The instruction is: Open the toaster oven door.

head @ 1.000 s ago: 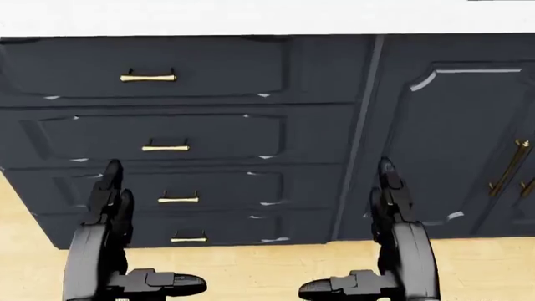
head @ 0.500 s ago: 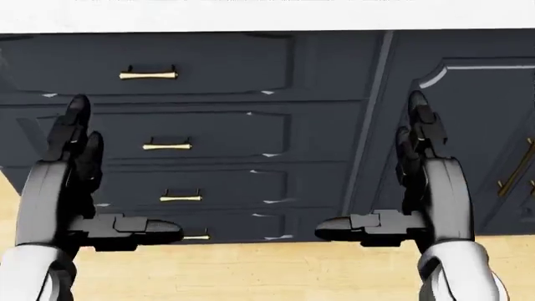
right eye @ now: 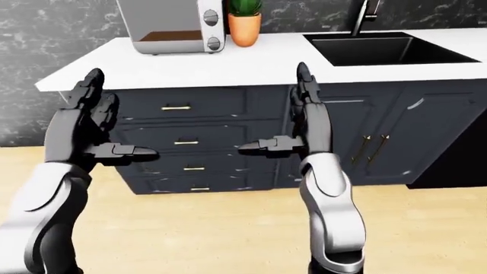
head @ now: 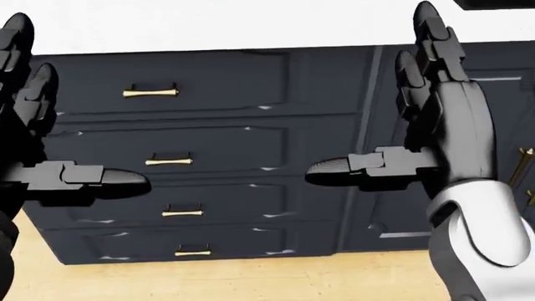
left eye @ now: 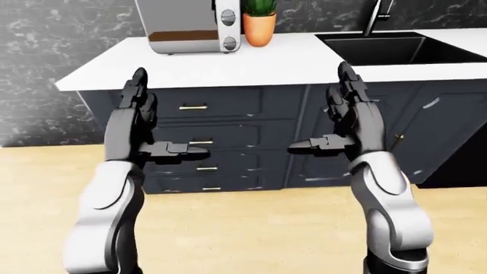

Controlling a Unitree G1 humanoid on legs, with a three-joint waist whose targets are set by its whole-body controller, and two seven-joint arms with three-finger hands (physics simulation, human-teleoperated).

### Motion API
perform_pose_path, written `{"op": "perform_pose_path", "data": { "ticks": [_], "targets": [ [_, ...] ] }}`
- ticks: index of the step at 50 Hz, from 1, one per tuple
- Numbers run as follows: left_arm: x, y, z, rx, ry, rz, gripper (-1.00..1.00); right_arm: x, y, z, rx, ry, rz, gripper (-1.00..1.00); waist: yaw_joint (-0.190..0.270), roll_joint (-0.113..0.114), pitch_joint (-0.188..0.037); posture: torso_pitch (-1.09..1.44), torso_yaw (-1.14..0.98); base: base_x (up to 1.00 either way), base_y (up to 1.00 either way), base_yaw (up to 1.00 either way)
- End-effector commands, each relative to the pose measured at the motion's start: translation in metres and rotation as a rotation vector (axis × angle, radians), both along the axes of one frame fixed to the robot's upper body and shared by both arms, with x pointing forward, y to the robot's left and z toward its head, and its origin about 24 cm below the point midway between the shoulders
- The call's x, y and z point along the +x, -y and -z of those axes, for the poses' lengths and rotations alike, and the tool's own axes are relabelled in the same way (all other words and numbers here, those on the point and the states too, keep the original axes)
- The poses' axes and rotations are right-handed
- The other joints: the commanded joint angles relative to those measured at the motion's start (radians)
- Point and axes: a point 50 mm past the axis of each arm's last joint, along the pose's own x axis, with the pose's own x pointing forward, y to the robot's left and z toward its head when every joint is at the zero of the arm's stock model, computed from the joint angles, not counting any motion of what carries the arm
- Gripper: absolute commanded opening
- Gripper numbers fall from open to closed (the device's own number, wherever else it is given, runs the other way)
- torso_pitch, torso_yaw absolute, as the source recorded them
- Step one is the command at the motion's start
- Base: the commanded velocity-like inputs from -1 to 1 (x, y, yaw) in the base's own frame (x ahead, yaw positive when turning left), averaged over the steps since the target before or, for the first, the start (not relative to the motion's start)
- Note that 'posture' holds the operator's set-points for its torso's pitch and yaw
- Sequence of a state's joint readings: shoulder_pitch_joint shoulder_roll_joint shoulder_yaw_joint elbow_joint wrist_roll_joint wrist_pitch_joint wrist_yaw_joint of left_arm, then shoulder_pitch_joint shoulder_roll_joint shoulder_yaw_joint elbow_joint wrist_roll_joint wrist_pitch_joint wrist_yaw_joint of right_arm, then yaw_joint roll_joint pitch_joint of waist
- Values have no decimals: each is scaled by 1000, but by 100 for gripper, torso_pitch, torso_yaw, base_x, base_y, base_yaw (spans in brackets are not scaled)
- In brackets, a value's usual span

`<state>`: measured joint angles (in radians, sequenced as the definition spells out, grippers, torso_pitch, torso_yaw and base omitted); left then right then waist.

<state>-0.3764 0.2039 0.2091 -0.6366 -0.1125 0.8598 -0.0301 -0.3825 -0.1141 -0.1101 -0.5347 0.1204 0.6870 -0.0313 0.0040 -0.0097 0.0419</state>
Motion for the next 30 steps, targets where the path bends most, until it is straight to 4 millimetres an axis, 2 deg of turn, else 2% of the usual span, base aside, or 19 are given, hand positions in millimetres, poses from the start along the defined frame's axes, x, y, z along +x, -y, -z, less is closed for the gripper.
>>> {"op": "perform_pose_path", "data": {
  "ticks": [1, 6, 8, 10, 11, 14, 16, 19, 21, 22, 23, 25, 26, 28, 30],
  "targets": [
    [-2, 2, -12, 8, 65, 10, 100, -2, 3, -11, 3, 71, 11, 100, -3, 0, -8, 0, 0, 16, 0, 0],
    [-1, 0, -3, 2, 52, 9, 100, -3, 3, 1, 13, 55, 9, 100, -5, 16, -16, 0, 0, 15, 0, 0],
    [-1, 0, -2, 2, 49, 9, 100, -4, 3, 5, 16, 49, 7, 100, -5, 41, -15, 0, 0, 16, 0, 0],
    [-1, 0, -1, -1, 48, 8, 100, -3, 3, 8, 15, 45, 8, 100, -7, 88, -19, 0, 0, 15, 0, 0],
    [0, 0, 0, 0, 47, 8, 100, -3, 3, 9, 16, 44, 8, 100, -3, 69, -14, 0, 0, 15, 0, 0],
    [0, 1, 0, 1, 47, 9, 100, -3, 3, 9, 16, 44, 6, 100, -2, 72, -16, 0, 0, 16, 0, 0],
    [0, 0, 0, 2, 47, 9, 100, -3, 3, 10, 16, 44, 6, 100, -2, 59, -22, 0, 0, 16, 0, 0],
    [-1, 0, 1, 2, 46, 9, 100, -3, 2, 11, 16, 45, 5, 100, 2, 35, -16, 0, 0, 15, 0, 0],
    [0, 0, 1, 1, 44, 8, 100, -3, 2, 11, 15, 44, 4, 100, 6, 7, -18, 0, 0, 16, 0, 0],
    [0, 0, 1, 2, 44, 7, 100, -3, 2, 11, 15, 44, 4, 100, 8, -14, -20, 0, 0, 16, 0, 0],
    [0, 1, 2, 2, 43, 10, 100, -3, 2, 11, 14, 43, 4, 100, 9, -47, -31, 0, 0, 15, 0, 0],
    [1, 1, 4, 2, 41, 10, 100, -3, 2, 11, 13, 43, 3, 100, -2, -27, -24, 0, 0, 18, 0, 0],
    [1, 1, 5, 1, 40, 11, 100, -3, 2, 11, 14, 43, 2, 100, 2, -35, -13, 0, 0, 20, 0, 0],
    [2, 1, 5, 2, 39, 11, 100, -3, 2, 11, 16, 44, 1, 100, -5, -24, -18, 0, 0, 21, 0, 0],
    [2, 1, 5, 3, 39, 11, 100, -4, 1, 11, 15, 45, 0, 100, -4, -6, -11, 0, 0, 21, 0, 0]
  ]
}}
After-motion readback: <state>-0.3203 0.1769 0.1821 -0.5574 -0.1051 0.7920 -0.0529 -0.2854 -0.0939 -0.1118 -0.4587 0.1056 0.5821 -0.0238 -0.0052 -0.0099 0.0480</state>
